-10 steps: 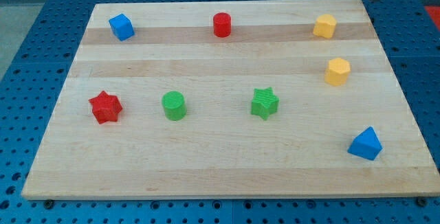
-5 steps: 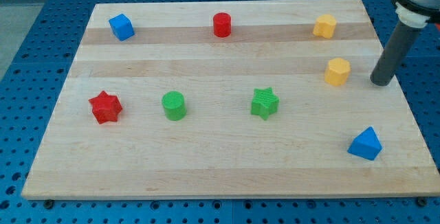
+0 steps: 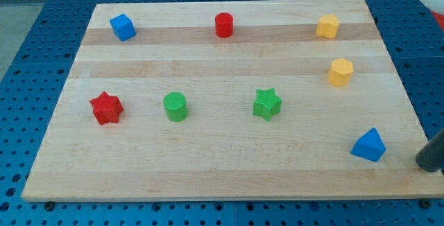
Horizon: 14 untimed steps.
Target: Place the blue triangle below the green star
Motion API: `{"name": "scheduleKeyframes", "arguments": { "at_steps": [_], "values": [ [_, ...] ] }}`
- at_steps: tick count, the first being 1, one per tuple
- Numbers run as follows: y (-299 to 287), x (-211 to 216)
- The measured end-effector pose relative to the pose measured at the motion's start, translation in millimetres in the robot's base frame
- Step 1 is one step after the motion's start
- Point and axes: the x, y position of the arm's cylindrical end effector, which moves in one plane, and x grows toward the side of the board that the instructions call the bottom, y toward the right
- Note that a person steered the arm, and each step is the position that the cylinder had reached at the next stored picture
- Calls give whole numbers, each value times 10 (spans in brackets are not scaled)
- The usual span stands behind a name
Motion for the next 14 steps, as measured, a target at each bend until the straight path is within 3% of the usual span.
{"name": "scheduleKeyframes", "arguments": {
  "at_steps": [1, 2, 5, 7, 9, 10, 11, 14],
  "values": [
    [-449, 53],
    [-449, 53],
    [-1103, -817],
    [-1743, -934],
    [-1447, -893],
    [-851, -491],
    [-734, -481],
    [-1088, -217]
  ]
}}
